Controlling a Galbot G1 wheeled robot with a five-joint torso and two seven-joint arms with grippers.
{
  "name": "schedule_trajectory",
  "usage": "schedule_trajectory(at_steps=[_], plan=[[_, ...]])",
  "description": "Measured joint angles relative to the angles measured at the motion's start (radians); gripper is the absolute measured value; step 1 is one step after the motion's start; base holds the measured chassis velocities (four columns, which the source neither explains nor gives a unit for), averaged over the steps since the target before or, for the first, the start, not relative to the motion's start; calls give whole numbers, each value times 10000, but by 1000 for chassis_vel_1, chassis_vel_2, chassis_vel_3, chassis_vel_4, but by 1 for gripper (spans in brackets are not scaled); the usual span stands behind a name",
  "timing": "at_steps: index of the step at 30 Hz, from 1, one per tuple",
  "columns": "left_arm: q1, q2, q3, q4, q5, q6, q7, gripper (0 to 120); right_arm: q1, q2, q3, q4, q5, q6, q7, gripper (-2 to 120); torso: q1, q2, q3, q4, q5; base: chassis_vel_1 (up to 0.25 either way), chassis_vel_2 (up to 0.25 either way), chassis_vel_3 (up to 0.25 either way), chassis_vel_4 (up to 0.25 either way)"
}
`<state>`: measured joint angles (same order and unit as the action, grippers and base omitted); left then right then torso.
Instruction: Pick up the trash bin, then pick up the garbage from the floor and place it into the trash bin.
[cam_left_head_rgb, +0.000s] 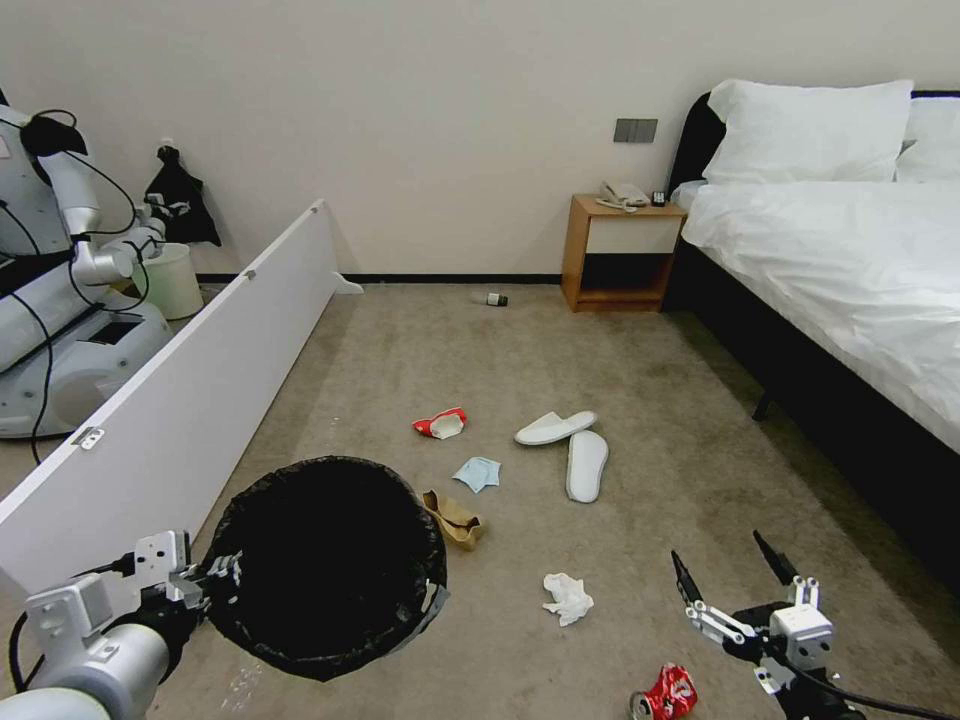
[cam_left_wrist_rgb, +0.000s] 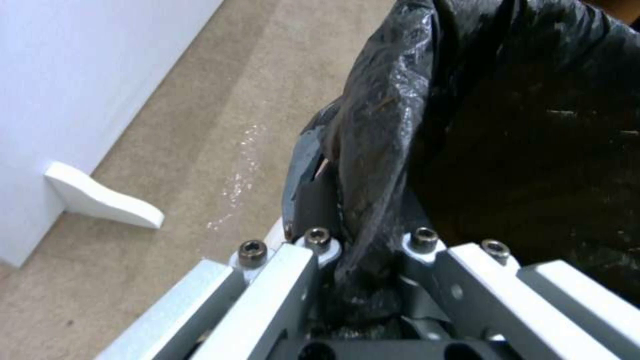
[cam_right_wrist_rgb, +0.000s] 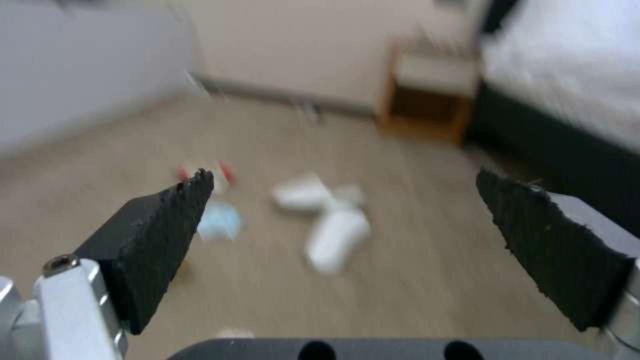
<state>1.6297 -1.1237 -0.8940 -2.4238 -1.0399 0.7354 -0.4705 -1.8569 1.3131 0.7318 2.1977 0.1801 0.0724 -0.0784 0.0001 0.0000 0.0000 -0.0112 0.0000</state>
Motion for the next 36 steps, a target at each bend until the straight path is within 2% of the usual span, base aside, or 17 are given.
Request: schedule_trajectory(at_steps=[2, 3, 4, 5, 7, 12, 19, 21, 27, 36], plan=[[1, -4, -106, 19, -21, 0, 0, 4, 16, -172, -308, 0, -94, -1150, 806, 100, 0, 0, 0, -2, -1, 0, 0, 0, 0], [1, -4, -106, 19, -21, 0, 0, 4, 16, -172, -308, 0, -94, -1150, 806, 100, 0, 0, 0, -2, -1, 0, 0, 0, 0], [0, 0, -155, 29, -44, 0, 0, 4, 68, -215, -426, -33, 3, -1603, 923, 100, 0, 0, 0, -1, -1, 0, 0, 0, 0], [0, 0, -155, 29, -44, 0, 0, 4, 68, -215, -426, -33, 3, -1603, 923, 100, 0, 0, 0, -1, -1, 0, 0, 0, 0], [-1, 30, -237, 50, -96, 0, 1, 4, 173, -256, -604, -236, 293, -2220, 748, 100, 0, 0, 0, 0, 0, 0, 0, 0, 0], [0, 72, -318, 70, -166, 0, 3, 4, 285, -323, -710, -616, 441, -2735, 600, 100, 0, 0, 1, -1, 0, 0, 0, 0, 0], [4, 97, -342, 105, -205, 0, 10, 4, 395, -399, -693, -1262, 363, -2852, 463, 100, 0, 0, 0, -1, 0, 0, 0, 0, 0], [13, 94, -343, 109, -224, 0, 19, 4, 417, -374, -786, -1648, 136, -2514, 507, 100, 0, 0, 0, -1, 0, 0, 0, 0, 0], [50, 91, -471, 108, -335, 0, 31, 4, 491, -322, -920, -2307, -259, -2384, 557, 100, 0, 0, 0, -1, 0, 0, 0, 0, 0], [154, 100, -629, 59, -439, 0, 58, 4, 977, -227, -1008, -3175, -435, -2771, 332, 100, 0, 0, 1, -1, 0, 0, 0, 0, 0]])
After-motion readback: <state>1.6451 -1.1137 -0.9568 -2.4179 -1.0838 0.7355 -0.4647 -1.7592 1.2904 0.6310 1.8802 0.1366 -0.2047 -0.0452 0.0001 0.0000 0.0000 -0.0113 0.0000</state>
